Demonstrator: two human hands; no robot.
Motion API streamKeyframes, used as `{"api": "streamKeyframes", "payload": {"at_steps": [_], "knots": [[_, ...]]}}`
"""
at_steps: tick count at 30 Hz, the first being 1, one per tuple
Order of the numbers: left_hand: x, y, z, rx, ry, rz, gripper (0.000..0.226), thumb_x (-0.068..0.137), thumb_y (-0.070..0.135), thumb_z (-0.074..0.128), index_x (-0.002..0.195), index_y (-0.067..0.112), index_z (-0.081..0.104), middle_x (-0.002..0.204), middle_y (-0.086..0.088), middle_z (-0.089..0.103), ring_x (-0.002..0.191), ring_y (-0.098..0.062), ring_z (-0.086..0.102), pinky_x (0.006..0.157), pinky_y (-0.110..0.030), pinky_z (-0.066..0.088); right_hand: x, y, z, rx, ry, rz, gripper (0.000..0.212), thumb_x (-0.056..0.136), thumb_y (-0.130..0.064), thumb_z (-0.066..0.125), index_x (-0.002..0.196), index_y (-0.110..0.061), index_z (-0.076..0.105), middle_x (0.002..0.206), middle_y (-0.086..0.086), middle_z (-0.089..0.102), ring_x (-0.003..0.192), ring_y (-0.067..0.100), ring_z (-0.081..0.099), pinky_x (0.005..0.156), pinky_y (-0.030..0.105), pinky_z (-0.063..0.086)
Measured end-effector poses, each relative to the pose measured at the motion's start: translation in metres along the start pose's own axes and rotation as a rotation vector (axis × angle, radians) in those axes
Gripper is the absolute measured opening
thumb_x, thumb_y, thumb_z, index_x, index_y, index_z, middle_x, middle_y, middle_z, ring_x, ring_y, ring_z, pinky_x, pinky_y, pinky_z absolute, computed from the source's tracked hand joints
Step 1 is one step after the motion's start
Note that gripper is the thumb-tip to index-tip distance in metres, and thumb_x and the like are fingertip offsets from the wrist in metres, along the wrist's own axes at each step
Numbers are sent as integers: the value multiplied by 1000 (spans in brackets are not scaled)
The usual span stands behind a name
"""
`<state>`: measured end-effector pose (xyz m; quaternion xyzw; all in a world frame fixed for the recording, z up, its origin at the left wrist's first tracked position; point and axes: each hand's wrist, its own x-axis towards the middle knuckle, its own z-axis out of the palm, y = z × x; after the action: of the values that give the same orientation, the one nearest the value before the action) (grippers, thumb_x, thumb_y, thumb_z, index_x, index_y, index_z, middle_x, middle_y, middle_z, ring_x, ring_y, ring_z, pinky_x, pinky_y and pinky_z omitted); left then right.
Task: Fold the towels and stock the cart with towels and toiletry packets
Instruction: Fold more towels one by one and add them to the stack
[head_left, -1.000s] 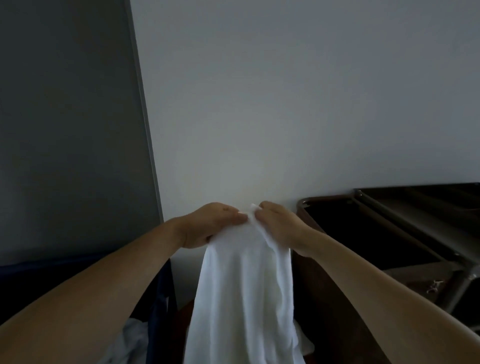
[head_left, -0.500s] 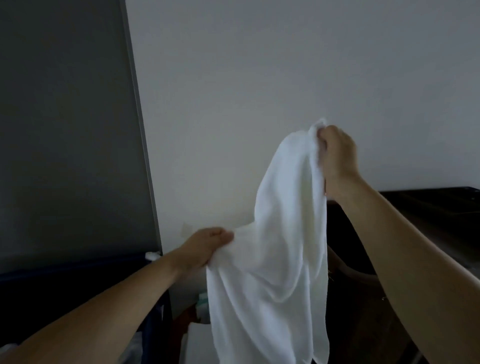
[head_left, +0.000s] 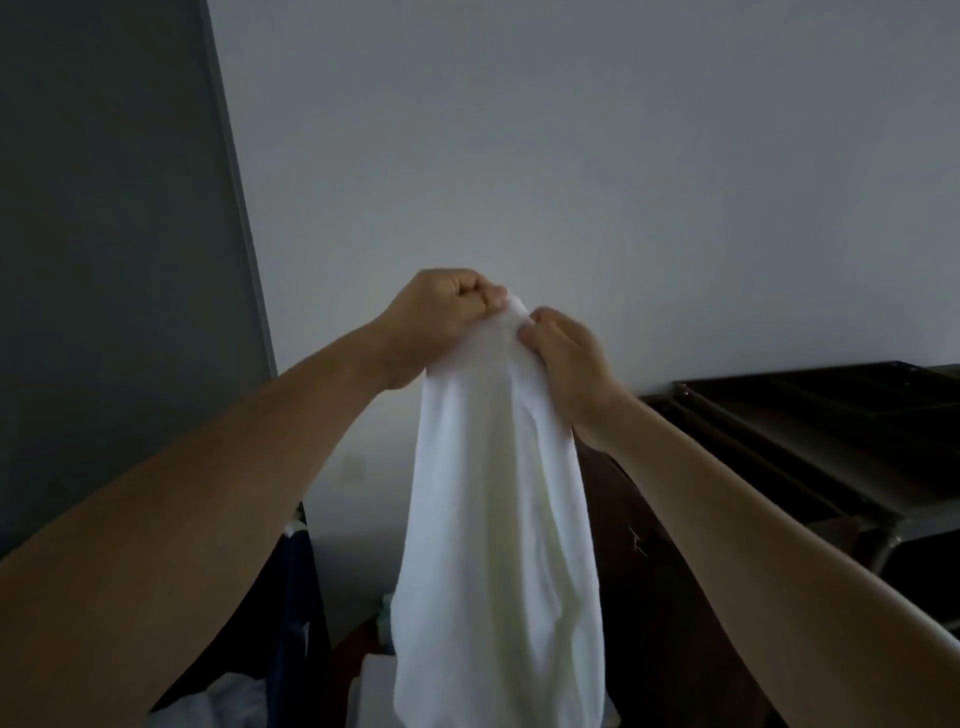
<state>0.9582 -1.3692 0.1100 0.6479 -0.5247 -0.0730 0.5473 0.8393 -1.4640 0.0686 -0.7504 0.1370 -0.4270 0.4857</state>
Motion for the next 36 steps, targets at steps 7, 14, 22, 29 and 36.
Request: {"api": "streamKeyframes", "payload": {"at_steps": [7, 14, 22, 29, 36], "knots": [[-24, -38, -19, -239, -166, -194, 45, 82, 34, 76, 115, 4, 66, 110, -13, 73, 104, -33, 69, 90, -46, 58, 34, -39, 6, 167, 153, -148, 46, 82, -20, 52, 39, -28, 41, 44, -17, 30, 46, 1, 26, 45, 22, 24], [-98, -132, -3, -278, -141, -543, 57, 71, 46, 79, 103, 0, 69, 103, -20, 73, 96, -44, 68, 88, -58, 55, 24, 27, -24, 104, 273, 7, 44, 85, -5, 47, 51, -27, 29, 47, -16, 26, 46, 3, 22, 42, 20, 20], [-33, -41, -36, -172, -275, -279, 40, 73, 44, 79, 80, 7, 66, 75, -9, 67, 65, -21, 65, 61, -30, 56, -11, 62, -34, -195, -316, 166, 33, 97, -6, 43, 103, -8, 74, 105, 8, 73, 102, 26, 66, 91, 35, 50], [-40, -60, -3, -12, -419, -360, 30, 88, 20, 74, 93, -9, 67, 83, -15, 69, 73, -24, 66, 65, -30, 53, -36, 57, -6, -20, -343, 221, 43, 95, 0, 46, 56, -18, 44, 49, -10, 45, 50, 7, 42, 48, 18, 36], [-74, -126, 7, 132, -272, -498, 17, 85, 15, 74, 95, 1, 73, 86, -8, 73, 76, -25, 68, 74, -37, 54, 1, 11, -9, 155, -13, 40, 53, 90, -4, 49, 40, -22, 44, 40, -13, 35, 37, 2, 32, 39, 16, 28]]}}
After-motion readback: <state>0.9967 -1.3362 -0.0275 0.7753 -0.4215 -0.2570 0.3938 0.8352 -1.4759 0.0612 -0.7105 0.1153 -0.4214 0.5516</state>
